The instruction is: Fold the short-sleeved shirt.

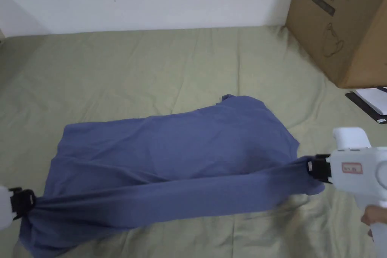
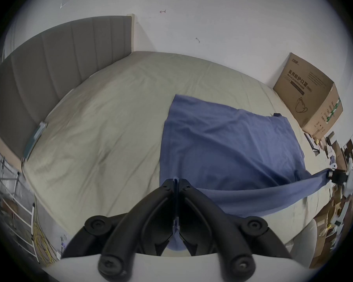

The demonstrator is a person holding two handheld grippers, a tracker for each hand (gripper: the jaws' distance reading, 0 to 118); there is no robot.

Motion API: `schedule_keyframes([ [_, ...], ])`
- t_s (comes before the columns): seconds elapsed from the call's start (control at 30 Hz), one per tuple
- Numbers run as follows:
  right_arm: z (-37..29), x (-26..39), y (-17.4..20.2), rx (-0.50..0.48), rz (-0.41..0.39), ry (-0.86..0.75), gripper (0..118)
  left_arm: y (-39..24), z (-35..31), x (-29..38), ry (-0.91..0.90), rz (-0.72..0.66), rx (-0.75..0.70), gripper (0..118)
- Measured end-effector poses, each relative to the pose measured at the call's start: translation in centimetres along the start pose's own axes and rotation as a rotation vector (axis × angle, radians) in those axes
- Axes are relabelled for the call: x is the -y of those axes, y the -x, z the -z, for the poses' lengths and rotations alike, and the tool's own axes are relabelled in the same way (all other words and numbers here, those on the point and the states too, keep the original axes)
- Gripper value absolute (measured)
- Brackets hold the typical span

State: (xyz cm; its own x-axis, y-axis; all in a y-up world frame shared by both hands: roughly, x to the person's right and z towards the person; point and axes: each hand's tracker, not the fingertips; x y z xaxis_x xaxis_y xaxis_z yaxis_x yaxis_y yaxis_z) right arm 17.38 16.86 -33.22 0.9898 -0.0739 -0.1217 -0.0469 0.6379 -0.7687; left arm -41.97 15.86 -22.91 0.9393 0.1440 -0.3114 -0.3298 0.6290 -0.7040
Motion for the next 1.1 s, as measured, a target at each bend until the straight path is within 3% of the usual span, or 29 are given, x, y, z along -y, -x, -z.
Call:
schedule_keyframes([
  [0.23,9.7,-0.6,-0.1,0.019,0.06,0.153,7,-0.2,8.6,-1.2,0.122,0.037,-0.067,10],
  [0.27,10.0,-0.3,-0.2,0.003,0.089,0.187,14,0.2,9.5,-1.0,0.155,0.038,-0.117,28],
  [0.3,9.8,-0.2,-0.3,-0.014,0.097,0.19,43,0.4,9.5,-0.9,0.164,0.041,-0.134,62],
  [0.33,9.5,0.0,-0.5,-0.031,0.098,0.181,77,0.6,9.2,-0.7,0.15,0.04,-0.12,80],
  [0.37,8.8,0.4,-0.7,-0.039,0.1,0.169,100,1.0,8.4,-0.5,0.13,0.033,-0.108,90],
  [0.4,7.7,0.5,-0.9,-0.05,0.104,0.122,107,1.5,7.3,-0.5,0.096,0.019,-0.087,91],
  [0.5,5.1,0.5,-1.1,-0.038,0.089,0.096,104,2.3,4.3,0.1,0.061,-0.007,-0.074,91],
  [0.57,2.9,0.9,-0.9,-0.048,0.063,0.036,94,1.5,1.0,0.9,0.018,-0.02,-0.03,86],
  [0.6,2.0,1.2,-0.8,-0.048,0.053,0.029,74,1.6,-0.1,1.6,0.017,-0.02,-0.017,75],
  [0.63,0.4,1.8,-0.3,-0.045,0.045,0.02,53,1.7,-1.1,2.4,0.012,-0.028,-0.007,55],
  [0.7,-1.1,3.4,0.3,-0.036,0.04,0.001,3,2.4,-2.5,4.7,0.006,-0.038,-0.001,0],
  [0.9,-1.2,8.1,0.0,-0.1,0.138,0.041,0,2.1,-1.8,8.2,0.051,-0.075,0.057,0],
  [0.93,-1.1,8.7,0.0,-0.094,0.136,0.047,0,2.1,-1.2,8.4,0.052,-0.089,0.072,3],
  [0.97,-1.1,9.2,0.0,-0.086,0.136,0.052,0,2.1,-0.8,8.3,0.042,-0.102,0.078,19],
  [1.0,-1.1,9.5,-0.1,-0.078,0.139,0.062,0,2.1,-0.4,8.2,0.031,-0.126,0.079,58],
  [1.03,-1.1,9.8,-0.2,-0.072,0.151,0.066,0,2.1,0.2,8.1,0.03,-0.162,0.105,86],
  [1.07,-1.1,10.0,-0.5,-0.072,0.172,0.07,0,1.6,0.5,7.5,0.065,-0.184,0.112,102],
  [1.1,-1.2,10.2,-0.8,-0.072,0.191,0.074,0,1.4,1.3,7.4,0.112,-0.197,0.108,103],
])
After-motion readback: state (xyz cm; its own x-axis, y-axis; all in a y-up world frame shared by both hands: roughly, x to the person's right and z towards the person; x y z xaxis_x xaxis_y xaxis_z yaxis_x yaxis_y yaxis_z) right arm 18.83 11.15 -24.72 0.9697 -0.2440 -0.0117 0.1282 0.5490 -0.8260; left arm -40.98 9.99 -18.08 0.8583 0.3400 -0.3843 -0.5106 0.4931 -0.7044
